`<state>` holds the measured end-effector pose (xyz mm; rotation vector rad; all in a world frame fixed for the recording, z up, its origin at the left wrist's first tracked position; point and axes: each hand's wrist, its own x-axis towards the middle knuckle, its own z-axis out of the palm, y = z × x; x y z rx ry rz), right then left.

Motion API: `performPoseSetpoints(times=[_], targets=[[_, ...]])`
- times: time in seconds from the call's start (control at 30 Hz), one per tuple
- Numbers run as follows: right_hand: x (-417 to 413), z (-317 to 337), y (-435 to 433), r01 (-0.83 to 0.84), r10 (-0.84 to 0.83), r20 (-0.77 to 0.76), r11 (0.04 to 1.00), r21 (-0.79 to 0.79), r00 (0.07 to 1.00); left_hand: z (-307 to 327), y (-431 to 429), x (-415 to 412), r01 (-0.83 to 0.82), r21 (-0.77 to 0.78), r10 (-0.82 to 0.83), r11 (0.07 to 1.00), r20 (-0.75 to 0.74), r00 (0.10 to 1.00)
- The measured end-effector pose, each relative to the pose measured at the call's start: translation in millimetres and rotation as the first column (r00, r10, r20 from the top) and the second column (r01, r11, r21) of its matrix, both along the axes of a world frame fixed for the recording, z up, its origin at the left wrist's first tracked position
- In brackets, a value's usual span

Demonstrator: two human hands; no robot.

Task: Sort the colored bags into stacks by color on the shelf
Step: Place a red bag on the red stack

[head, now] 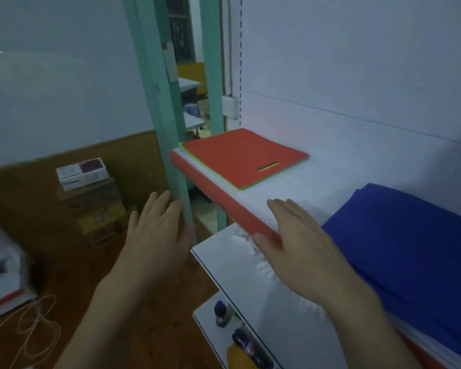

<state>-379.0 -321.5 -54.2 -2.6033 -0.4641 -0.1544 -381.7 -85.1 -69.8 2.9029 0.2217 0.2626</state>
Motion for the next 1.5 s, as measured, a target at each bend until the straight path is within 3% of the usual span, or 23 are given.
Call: performPoseSetpoints(times=[0.27, 0.47, 0.6, 0.73, 0.83, 0.93, 1.03, 1.2, 1.33, 1.5], targets=[[84.5, -6.5, 47.3, 0.296, -0.297, 0.01, 0.954, 0.049, 0.955, 0.8, 43.5, 162.5, 0.312, -0.1, -0.307, 0.945, 0.065, 0.949], [140.3, -7.3, 85.3, 0.56, -0.55, -0.117, 0.825, 0.08, 0.827, -2.6, 63.0, 279.8, 0.396, -0.08, -0.393, 0.915, 0.045, 0.918], [157.9, -10.1, 101.1, 0.66, -0.657, -0.111, 0.751, -0.011, 0.746, -11.1, 57.1, 305.4, 0.508, -0.001, -0.507, 0.861, -0.071, 0.859], [168.0, -10.9, 97.9, 0.742, -0.736, -0.098, 0.654, 0.15, 0.669, -5.7, 57.7, 303.7, 0.645, -0.057, -0.645, 0.762, 0.014, 0.764], [174.9, -11.7, 94.1, 0.734, -0.76, -0.104, 0.569, 0.371, 0.641, -2.2, 68.8, 325.3, 0.667, -0.084, -0.664, 0.74, 0.071, 0.745], [179.2, -13.6, 97.5, 0.702, -0.761, -0.132, 0.497, 0.511, 0.635, -3.3, 83.3, 351.9, 0.614, -0.069, -0.613, 0.786, 0.04, 0.789], [183.1, -19.8, 101.4, 0.725, -0.79, -0.109, 0.487, 0.487, 0.604, -10.1, 85.7, 359.4, 0.634, -0.041, -0.636, 0.772, -0.053, 0.77], [181.9, -19.3, 107.9, 0.755, -0.802, -0.064, 0.527, 0.39, 0.593, -14.6, 75.4, 344.0, 0.683, -0.018, -0.683, 0.73, -0.014, 0.73], [179.6, -18.3, 106.6, 0.747, -0.805, -0.078, 0.505, 0.433, 0.589, -6.5, 73.3, 344.4, 0.682, -0.107, -0.682, 0.724, 0.038, 0.73], [175.2, -21.0, 109.3, 0.743, -0.805, -0.081, 0.497, 0.449, 0.588, -5.4, 68.4, 337.7, 0.725, -0.263, -0.717, 0.636, 0.145, 0.682]])
